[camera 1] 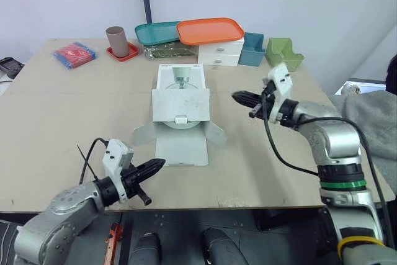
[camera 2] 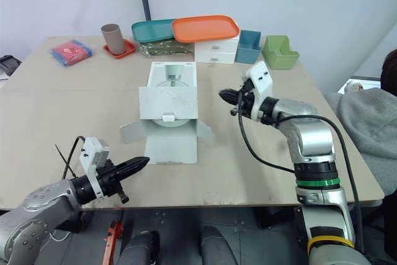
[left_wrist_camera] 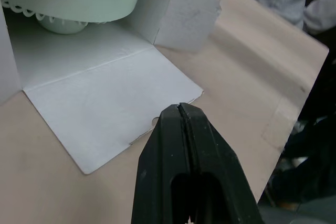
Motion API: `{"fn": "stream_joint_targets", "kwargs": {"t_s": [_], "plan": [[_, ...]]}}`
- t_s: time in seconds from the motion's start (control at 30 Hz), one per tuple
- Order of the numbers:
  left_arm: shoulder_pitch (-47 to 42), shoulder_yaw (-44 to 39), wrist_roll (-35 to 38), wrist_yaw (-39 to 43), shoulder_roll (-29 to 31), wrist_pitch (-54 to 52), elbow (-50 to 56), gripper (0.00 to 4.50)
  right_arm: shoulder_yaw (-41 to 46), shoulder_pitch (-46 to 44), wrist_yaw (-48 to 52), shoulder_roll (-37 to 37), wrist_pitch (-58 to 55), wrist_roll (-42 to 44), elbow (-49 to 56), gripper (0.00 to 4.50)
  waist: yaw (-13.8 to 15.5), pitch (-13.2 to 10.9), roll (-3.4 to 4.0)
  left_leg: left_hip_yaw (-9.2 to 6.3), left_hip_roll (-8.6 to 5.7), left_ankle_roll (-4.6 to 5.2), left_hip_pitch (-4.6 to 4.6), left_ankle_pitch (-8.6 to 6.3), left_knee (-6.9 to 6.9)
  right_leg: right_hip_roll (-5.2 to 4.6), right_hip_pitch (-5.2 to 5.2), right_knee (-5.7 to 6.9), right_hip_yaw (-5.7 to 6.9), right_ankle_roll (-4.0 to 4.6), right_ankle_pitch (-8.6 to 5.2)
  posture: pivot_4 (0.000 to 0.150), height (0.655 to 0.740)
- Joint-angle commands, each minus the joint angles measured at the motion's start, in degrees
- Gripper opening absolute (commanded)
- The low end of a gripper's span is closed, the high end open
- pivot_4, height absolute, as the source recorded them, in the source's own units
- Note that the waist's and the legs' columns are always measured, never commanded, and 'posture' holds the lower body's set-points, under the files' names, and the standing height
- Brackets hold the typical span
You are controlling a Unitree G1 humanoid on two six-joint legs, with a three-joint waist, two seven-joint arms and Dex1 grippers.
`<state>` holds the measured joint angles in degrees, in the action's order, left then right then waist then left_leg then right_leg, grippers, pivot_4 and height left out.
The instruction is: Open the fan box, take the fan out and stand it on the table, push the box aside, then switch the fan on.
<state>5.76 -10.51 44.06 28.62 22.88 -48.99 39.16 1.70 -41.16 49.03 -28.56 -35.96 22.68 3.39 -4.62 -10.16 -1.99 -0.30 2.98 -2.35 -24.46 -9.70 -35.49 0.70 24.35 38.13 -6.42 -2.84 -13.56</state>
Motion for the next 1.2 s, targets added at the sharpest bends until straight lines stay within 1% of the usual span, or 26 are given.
{"fn": "stream_joint_targets", "kwargs": {"t_s": [0.03, 0.13, 0.27, 0.37, 0.5, 0.67, 0.87, 0.97, 1.03, 1.07, 1.13, 1.17, 1.2], "plan": [[0.54, -1.56, 4.14, -3.15, -1.02, -1.07, 1.66, 0.00, -3.36, -1.05, 1.47, 2.55, 0.14, 2.33, 4.09, 0.08, 0.01, 0.01, -0.02, -0.01, 0.00, 0.00, 0.00, 0.00, -0.01, 0.00, -0.01, 0.00, 0.01, 0.04, -0.02, 0.150, 0.7400], [1.47, -1.12, 3.80, -3.80, -0.09, -0.90, 1.79, 0.00, -5.88, -1.82, 1.07, 4.93, 1.43, 1.50, 2.90, 0.08, 0.01, 0.01, -0.02, -0.01, -0.02, 0.00, 0.01, 0.00, -0.03, -0.02, -0.04, 0.00, 0.01, 0.15, -0.07, 0.150, 0.7400], [2.27, -2.27, 5.98, -6.07, -0.49, -1.21, 1.36, 0.00, -9.55, -2.44, 0.42, 7.04, 4.62, -1.73, -1.55, 0.08, 0.01, 0.01, -0.03, 0.01, -0.04, -0.01, -0.01, 0.00, -0.08, -0.06, -0.03, -0.01, -0.01, 0.14, -0.06, 0.150, 0.7400], [2.73, -3.13, 8.85, -7.29, -0.57, -1.79, 0.88, 0.00, -9.44, -4.56, -2.62, 9.94, 6.79, -3.70, -8.04, 0.08, 0.01, 0.01, -0.02, 0.01, -0.03, -0.01, -0.01, 0.00, -0.08, -0.05, -0.02, -0.01, -0.01, 0.16, -0.05, 0.150, 0.7400], [3.23, -3.44, 12.28, -7.46, -0.27, -1.58, 0.75, 0.00, -8.23, -6.10, -4.04, 11.90, 8.14, -4.11, -12.45, 0.08, 0.01, 0.01, -0.02, 0.01, -0.01, -0.01, -0.02, 0.00, -0.06, -0.03, 0.00, -0.01, 0.01, 0.19, -0.04, 0.150, 0.7400], [0.82, -5.45, 17.65, -12.26, -4.20, -0.81, -4.03, 0.00, -10.99, -7.03, -4.39, 12.17, 12.59, -9.00, -20.27, 0.08, 0.05, 0.01, -0.02, 0.01, -0.03, -0.02, -0.04, -0.01, -0.03, -0.04, 0.00, -0.01, 0.01, 0.16, -0.10, 0.150, 0.7400], [-2.82, -4.85, 23.45, -15.18, -7.98, -0.67, -8.69, 0.00, -11.60, -6.59, -3.98, 12.01, 13.96, -11.28, -21.77, 0.08, 0.16, 0.01, -0.03, 0.01, -0.04, -0.02, -0.05, -0.01, -0.04, -0.03, 0.00, -0.01, 0.01, 0.12, -0.05, 0.150, 0.7400], [-4.47, -3.99, 24.13, -15.91, -9.02, -0.48, -11.31, 0.00, -11.50, -6.45, -3.99, 11.63, 14.06, -11.81, -21.52, 0.08, 0.16, 0.01, -0.03, 0.00, -0.04, -0.02, -0.05, -0.01, -0.04, -0.02, 0.00, -0.01, 0.01, -0.01, 0.02, 0.150, 0.7400], [-5.45, -4.11, 24.68, -16.32, -9.71, 0.05, -13.06, 0.55, -11.31, -6.46, -4.02, 11.27, 13.95, -12.01, -21.26, 0.00, 0.17, 0.01, -0.03, -0.01, -0.04, -0.02, -0.04, -0.01, -0.04, -0.02, 0.00, -0.01, 0.01, -0.01, 0.02, 0.150, 0.7400], [-5.83, -4.26, 25.38, -16.75, -10.25, 0.21, -13.86, 0.74, -11.20, -6.46, -4.10, 11.11, 13.90, -12.16, -21.15, 0.00, 0.17, 0.01, -0.03, -0.02, -0.04, -0.02, -0.04, -0.01, -0.05, 0.00, 0.00, -0.01, 0.02, 0.03, 0.01, 0.150, 0.7400], [-6.55, -3.62, 26.01, -17.29, -11.50, 0.42, -15.18, 1.37, -11.01, -6.44, -4.11, 10.70, 13.68, -12.28, -20.80, 0.00, 0.17, 0.01, -0.03, -0.01, -0.05, -0.02, -0.05, 0.00, -0.06, -0.02, -0.01, -0.01, 0.00, 0.09, -0.02, 0.150, 0.7400], [-6.89, -3.09, 25.89, -17.59, -12.32, 0.62, -15.67, 1.47, -10.94, -6.39, -4.02, 10.46, 13.42, -12.22, -20.42, 0.00, 0.17, 0.01, -0.03, -0.01, -0.06, -0.02, -0.05, 0.00, -0.07, -0.02, -0.02, -0.01, 0.00, 0.09, -0.02, 0.150, 0.7400], [-7.25, -2.64, 25.66, -18.13, -13.22, 0.86, -16.35, 2.01, -10.92, -6.33, -3.93, 10.22, 13.22, -12.19, -20.12, 0.00, 0.17, 0.01, -0.03, -0.01, -0.06, -0.02, -0.05, 0.00, -0.07, -0.02, -0.02, -0.01, 0.00, 0.09, -0.02, 0.150, 0.7400]]}}
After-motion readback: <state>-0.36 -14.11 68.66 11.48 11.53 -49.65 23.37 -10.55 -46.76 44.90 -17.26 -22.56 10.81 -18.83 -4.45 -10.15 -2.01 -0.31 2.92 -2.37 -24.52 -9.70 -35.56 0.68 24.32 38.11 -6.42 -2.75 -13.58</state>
